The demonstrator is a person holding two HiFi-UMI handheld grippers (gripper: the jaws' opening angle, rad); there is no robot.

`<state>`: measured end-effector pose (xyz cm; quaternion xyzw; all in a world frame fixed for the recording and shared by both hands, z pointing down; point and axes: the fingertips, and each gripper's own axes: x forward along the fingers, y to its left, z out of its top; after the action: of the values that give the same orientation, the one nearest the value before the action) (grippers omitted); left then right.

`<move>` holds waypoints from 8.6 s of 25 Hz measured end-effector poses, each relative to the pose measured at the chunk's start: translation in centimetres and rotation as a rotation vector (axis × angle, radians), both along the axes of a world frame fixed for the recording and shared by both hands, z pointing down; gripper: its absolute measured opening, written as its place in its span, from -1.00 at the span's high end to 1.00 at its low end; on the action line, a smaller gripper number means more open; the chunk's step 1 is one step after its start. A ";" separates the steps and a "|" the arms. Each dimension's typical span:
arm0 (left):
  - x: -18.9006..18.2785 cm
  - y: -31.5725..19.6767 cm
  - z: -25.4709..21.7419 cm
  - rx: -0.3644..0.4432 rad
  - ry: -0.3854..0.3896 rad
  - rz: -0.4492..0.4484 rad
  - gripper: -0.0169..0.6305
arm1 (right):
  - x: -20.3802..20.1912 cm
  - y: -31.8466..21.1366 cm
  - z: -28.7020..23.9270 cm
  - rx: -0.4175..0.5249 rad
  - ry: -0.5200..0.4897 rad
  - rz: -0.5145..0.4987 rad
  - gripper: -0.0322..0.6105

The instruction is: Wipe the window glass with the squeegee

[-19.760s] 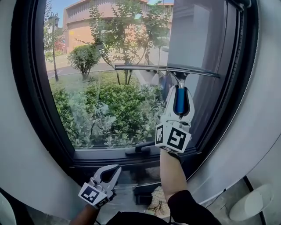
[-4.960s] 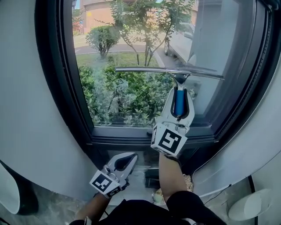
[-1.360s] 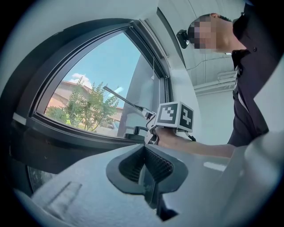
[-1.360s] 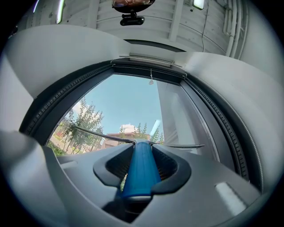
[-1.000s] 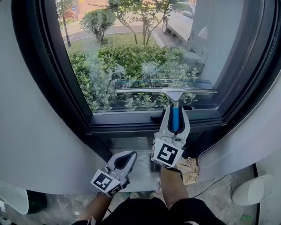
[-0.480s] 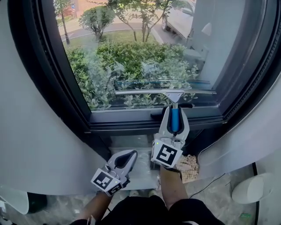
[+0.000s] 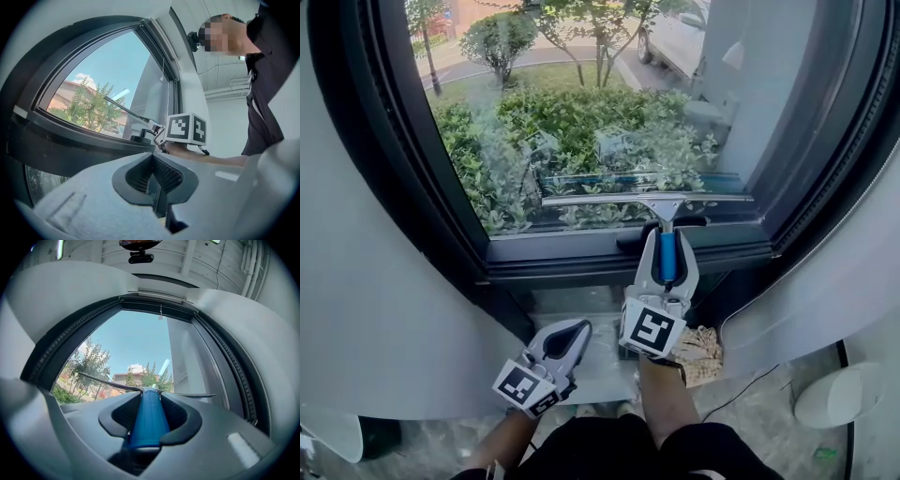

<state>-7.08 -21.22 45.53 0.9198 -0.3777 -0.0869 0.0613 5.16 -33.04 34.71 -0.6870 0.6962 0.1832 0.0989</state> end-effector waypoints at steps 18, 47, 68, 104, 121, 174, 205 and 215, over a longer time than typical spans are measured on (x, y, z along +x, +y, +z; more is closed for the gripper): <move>0.6 0.7 0.1 0.007 -0.006 0.034 0.95 | 0.1 -0.1 1.8 -0.049 0.007 0.002 0.47; -5.7 4.5 -7.5 0.186 0.003 -0.082 0.95 | -5.8 3.0 -16.9 0.325 -0.047 0.015 0.48; -6.9 5.1 -9.1 0.225 0.009 -0.043 0.95 | -12.1 1.9 -28.8 0.485 -0.057 -0.018 0.48; -6.4 3.3 -9.9 0.266 -0.042 -0.095 0.95 | -13.1 -0.6 -32.3 0.550 -0.070 -0.056 0.48; -6.3 3.4 -9.1 0.237 -0.026 -0.096 0.95 | -12.9 -0.2 -29.8 0.522 -0.044 -0.047 0.48; -7.1 3.4 -7.5 0.194 -0.040 -0.164 0.95 | -13.0 0.5 -23.2 0.456 -0.036 -0.031 0.48; -7.4 3.3 -6.2 0.157 -0.021 -0.159 0.95 | -13.0 0.8 -19.6 0.401 -0.007 -0.014 0.48; -7.8 3.4 -6.3 0.155 -0.008 -0.163 0.95 | -12.9 0.9 -18.5 0.383 -0.002 -0.009 0.48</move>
<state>-14.92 -17.85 39.19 0.8884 -0.4435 -0.1169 -0.0189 -7.77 -32.17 16.20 -0.6526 0.6517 0.3111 0.2296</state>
